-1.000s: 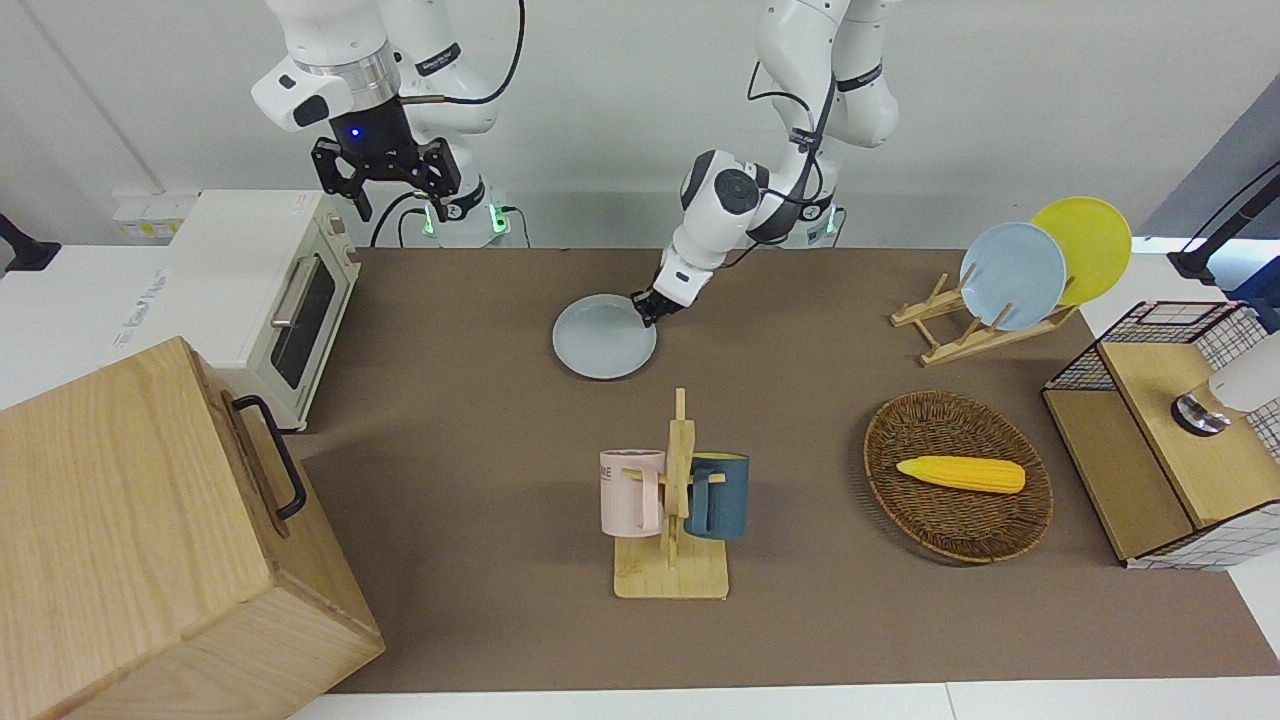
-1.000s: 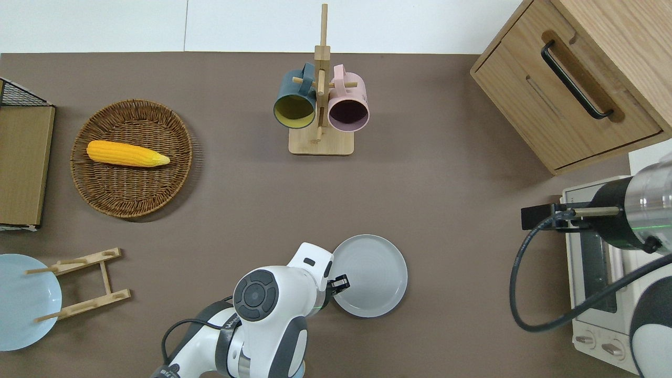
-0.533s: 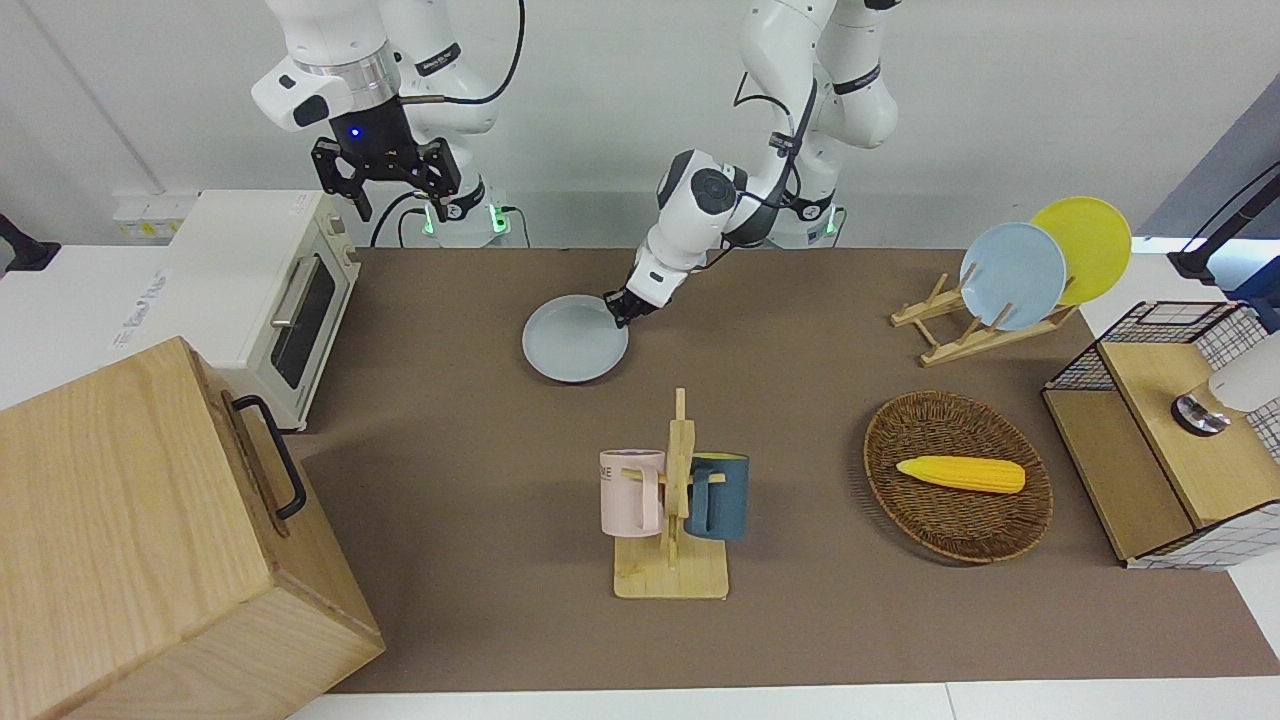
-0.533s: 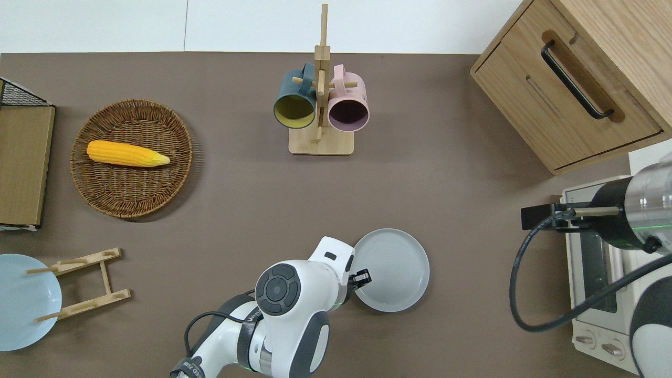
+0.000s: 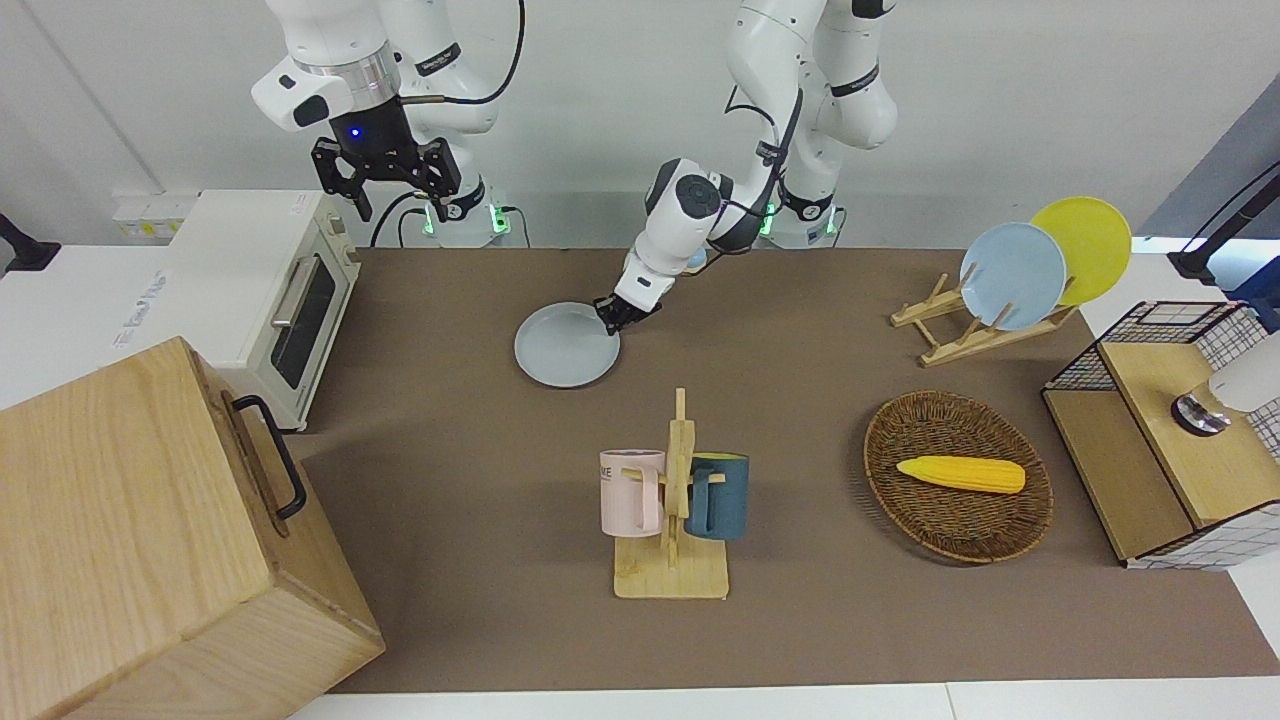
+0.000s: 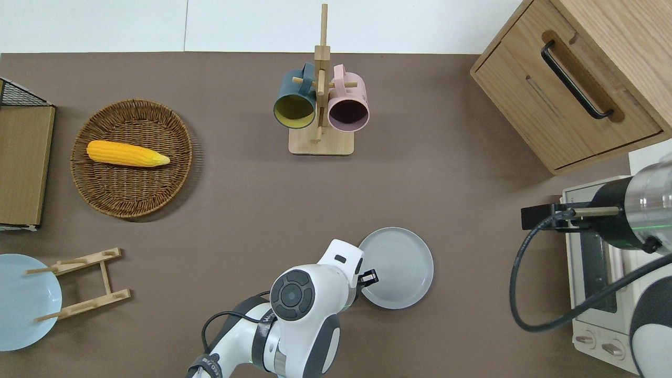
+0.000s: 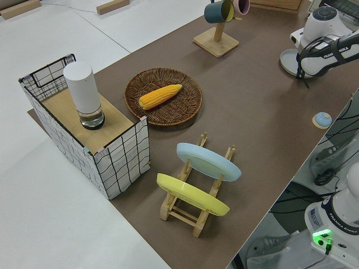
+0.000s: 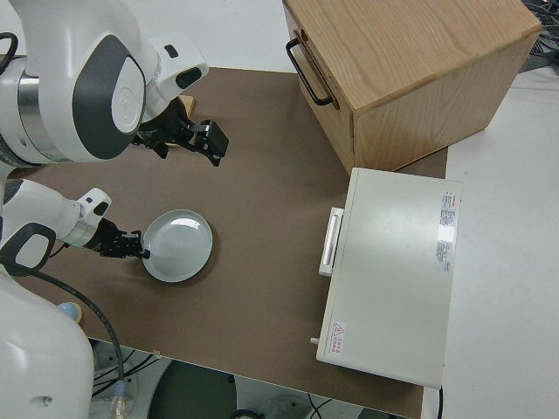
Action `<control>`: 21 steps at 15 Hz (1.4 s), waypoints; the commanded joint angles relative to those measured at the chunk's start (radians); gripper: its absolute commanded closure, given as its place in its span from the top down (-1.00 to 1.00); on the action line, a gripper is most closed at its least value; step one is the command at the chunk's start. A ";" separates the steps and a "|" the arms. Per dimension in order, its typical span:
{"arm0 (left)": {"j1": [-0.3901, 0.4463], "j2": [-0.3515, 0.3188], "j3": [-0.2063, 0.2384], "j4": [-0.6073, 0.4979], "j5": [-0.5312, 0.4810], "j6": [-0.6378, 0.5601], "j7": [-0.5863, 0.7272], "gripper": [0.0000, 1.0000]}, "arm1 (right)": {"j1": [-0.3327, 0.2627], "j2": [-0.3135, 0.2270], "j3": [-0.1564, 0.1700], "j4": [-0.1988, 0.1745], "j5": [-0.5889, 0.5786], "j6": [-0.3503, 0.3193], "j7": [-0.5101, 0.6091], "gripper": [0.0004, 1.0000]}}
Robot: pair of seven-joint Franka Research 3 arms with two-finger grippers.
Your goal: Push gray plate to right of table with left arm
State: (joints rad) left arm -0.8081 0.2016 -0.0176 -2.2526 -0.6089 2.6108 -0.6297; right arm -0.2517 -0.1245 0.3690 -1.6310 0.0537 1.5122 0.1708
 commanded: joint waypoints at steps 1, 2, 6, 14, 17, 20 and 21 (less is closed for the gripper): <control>-0.026 0.033 0.010 0.031 -0.020 0.022 -0.008 -0.48 | -0.024 -0.027 0.014 -0.027 0.021 0.000 0.010 0.99; -0.026 0.033 0.010 0.031 -0.035 0.022 -0.008 0.09 | -0.024 -0.027 0.014 -0.027 0.021 0.000 0.010 0.99; -0.026 0.032 0.001 0.031 -0.092 0.020 -0.005 0.97 | -0.024 -0.027 0.014 -0.027 0.021 0.000 0.010 0.99; 0.067 -0.080 0.022 0.028 -0.081 -0.182 0.013 0.98 | -0.024 -0.027 0.014 -0.027 0.021 0.000 0.010 0.99; 0.128 -0.129 0.037 0.030 -0.037 -0.291 0.053 0.98 | -0.024 -0.027 0.014 -0.027 0.021 -0.001 0.010 0.99; 0.196 -0.183 0.059 0.053 0.102 -0.427 0.077 0.98 | -0.024 -0.027 0.014 -0.027 0.021 0.000 0.010 0.99; 0.198 -0.192 0.091 0.077 0.153 -0.486 0.079 0.98 | -0.024 -0.027 0.014 -0.027 0.021 0.000 0.010 0.99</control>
State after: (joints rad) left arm -0.6468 0.0596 0.0309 -2.2118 -0.5732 2.2704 -0.5714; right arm -0.2517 -0.1245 0.3690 -1.6310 0.0537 1.5123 0.1708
